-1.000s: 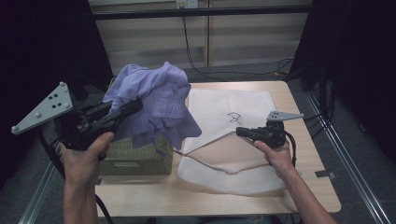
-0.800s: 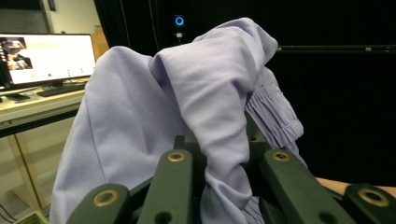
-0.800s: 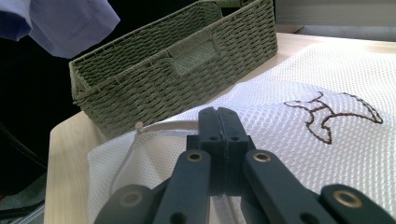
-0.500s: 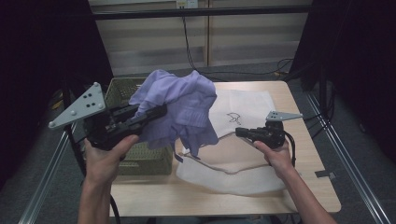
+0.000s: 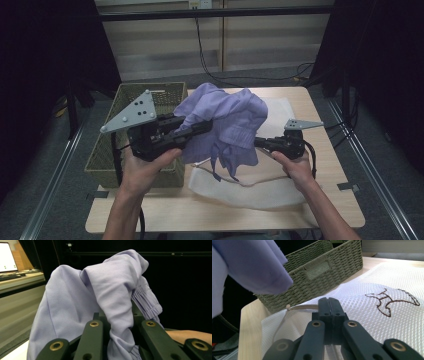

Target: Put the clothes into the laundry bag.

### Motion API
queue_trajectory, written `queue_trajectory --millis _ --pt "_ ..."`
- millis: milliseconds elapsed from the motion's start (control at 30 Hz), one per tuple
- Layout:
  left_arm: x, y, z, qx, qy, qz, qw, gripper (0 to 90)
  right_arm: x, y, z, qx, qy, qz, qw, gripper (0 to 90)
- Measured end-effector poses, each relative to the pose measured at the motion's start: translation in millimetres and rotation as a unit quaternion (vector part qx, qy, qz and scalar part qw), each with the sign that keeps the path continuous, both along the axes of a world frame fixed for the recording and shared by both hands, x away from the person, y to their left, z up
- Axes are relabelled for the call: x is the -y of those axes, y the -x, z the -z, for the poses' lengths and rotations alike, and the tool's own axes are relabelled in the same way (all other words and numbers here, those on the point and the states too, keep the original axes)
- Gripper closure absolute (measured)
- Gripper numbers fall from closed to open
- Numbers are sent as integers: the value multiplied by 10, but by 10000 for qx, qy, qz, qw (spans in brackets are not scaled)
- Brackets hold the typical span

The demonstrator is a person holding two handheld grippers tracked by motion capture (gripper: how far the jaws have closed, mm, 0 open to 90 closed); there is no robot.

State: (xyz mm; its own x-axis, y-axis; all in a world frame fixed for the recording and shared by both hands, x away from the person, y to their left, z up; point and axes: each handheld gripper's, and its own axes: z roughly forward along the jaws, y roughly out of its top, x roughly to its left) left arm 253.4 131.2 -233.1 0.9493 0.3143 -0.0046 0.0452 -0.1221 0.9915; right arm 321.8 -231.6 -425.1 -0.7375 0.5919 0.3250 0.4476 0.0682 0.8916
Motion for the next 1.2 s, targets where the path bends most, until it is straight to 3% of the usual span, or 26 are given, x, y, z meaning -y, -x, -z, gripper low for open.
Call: queue_trajectory --millis 300,567,800,1200 --pt "193 -22 120 -111 -83 238 9996 790 -3 1 -5 -8 -15 -7 10000 900" --pt "363 -119 299 -398 -142 379 9984 790 1 2 -6 -16 -16 -15 10000 900" --pt "451 -244 501 -636 -167 382 9971 790 10 -1 8 -49 -33 -9 10000 900" --pt "506 -438 854 -954 -390 271 9943 790 20 -6 19 -41 -50 -15 10000 900"
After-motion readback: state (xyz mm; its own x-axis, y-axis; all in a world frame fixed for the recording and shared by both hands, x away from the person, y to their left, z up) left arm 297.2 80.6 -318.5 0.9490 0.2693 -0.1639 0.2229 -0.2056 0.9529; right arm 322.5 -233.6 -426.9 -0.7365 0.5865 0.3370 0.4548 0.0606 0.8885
